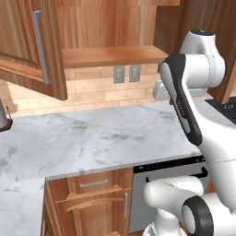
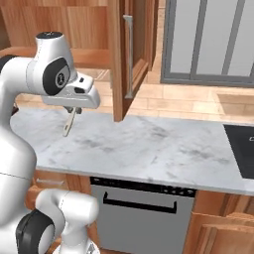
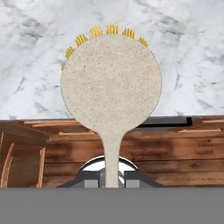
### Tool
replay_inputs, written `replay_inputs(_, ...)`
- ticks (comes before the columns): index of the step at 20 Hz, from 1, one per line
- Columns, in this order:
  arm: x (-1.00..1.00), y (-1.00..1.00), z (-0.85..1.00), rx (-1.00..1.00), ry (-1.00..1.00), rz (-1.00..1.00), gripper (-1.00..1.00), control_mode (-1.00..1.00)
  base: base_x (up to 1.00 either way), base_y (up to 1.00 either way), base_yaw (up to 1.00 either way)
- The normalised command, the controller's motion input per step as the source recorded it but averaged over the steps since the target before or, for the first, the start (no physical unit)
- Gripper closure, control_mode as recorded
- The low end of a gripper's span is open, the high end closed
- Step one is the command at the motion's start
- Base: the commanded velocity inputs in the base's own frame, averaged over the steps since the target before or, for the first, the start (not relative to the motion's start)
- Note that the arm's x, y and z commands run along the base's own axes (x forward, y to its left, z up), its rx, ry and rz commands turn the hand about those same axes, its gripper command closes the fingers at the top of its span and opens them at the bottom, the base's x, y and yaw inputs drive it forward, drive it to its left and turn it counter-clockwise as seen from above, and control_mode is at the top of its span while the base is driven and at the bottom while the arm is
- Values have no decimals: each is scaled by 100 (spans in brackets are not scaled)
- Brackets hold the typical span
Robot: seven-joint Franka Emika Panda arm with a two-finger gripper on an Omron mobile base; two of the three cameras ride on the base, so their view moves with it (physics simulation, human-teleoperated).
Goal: Pick up the dish brush and dish brush from the sink, and place them back in the cabinet, and close the cabinet doors.
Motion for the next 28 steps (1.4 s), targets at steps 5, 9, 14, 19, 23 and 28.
replay_inputs(5, 0, 0, 0, 0, 0, 0, 100, 100, 29, 32, -7)
replay_inputs(9, 0, 0, 0, 0, 0, 0, 100, 100, 26, 36, -1)
replay_inputs(14, 0, 0, 0, 0, 0, 0, 100, 100, 35, 41, 0)
replay_inputs(19, 0, 0, 0, 0, 0, 0, 100, 100, 39, 28, -2)
replay_inputs(23, 0, 0, 0, 0, 0, 0, 100, 100, 40, 13, -1)
replay_inputs(28, 0, 0, 0, 0, 0, 0, 100, 100, 38, 9, 0)
